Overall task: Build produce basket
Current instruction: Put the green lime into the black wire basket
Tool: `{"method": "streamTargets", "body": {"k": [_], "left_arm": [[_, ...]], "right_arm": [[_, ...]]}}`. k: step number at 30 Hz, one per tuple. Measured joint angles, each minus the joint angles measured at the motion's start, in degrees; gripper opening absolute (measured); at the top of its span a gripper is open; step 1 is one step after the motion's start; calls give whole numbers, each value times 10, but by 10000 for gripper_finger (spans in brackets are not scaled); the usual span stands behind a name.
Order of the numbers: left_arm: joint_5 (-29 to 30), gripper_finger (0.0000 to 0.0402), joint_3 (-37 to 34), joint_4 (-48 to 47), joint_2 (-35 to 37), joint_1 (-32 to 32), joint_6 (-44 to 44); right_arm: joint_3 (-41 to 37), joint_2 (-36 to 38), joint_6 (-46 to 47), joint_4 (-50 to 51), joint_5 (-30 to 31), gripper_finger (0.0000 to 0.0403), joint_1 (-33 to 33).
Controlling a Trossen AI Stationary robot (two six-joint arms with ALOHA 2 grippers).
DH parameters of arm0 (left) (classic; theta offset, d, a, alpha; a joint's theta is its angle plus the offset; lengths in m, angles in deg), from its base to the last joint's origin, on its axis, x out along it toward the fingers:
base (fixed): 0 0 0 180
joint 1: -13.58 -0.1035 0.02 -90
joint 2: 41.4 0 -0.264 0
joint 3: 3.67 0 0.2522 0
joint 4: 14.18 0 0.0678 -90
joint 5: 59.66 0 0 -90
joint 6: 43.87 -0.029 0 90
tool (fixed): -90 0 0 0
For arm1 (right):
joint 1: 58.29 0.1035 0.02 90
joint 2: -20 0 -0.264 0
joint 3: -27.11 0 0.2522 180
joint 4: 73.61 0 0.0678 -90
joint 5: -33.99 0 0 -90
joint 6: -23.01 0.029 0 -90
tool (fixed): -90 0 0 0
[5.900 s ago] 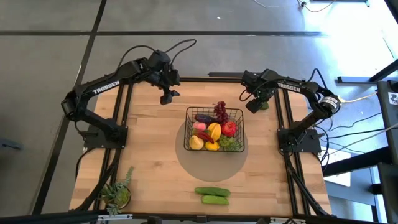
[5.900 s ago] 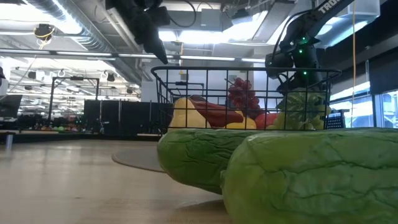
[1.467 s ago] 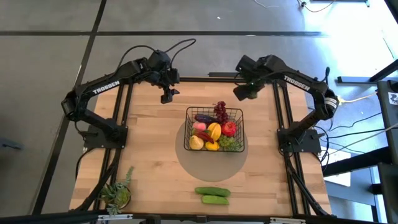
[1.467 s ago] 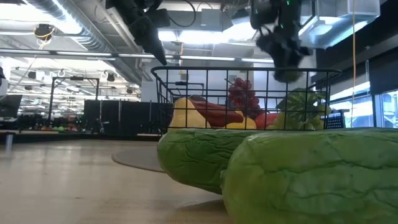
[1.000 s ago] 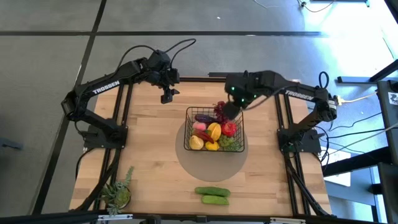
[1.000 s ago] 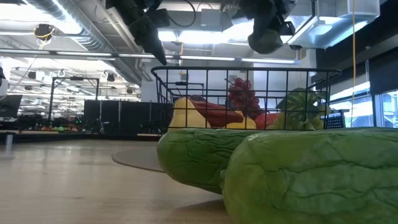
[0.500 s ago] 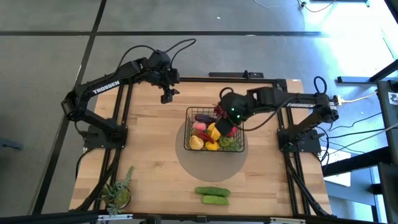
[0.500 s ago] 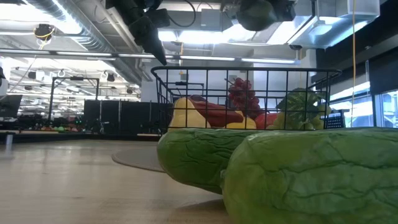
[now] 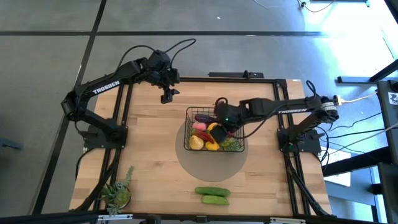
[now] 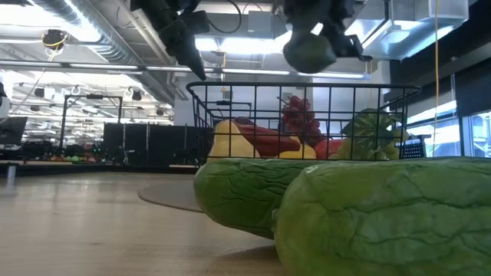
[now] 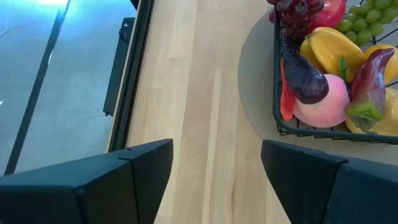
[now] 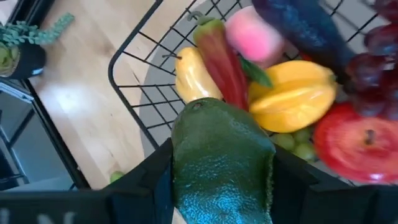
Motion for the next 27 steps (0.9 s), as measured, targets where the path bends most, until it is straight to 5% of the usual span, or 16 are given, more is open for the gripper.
{"method": "streamTargets", "body": {"k": [17,27], "left_arm": [[0,234,0,-1,0,6,24],[0,234,0,-1,0,14,15]], "right_arm": [[-30,-5,2,-24,5,171,0],[-30,-76,-46,-24,5,171,-2]]}}
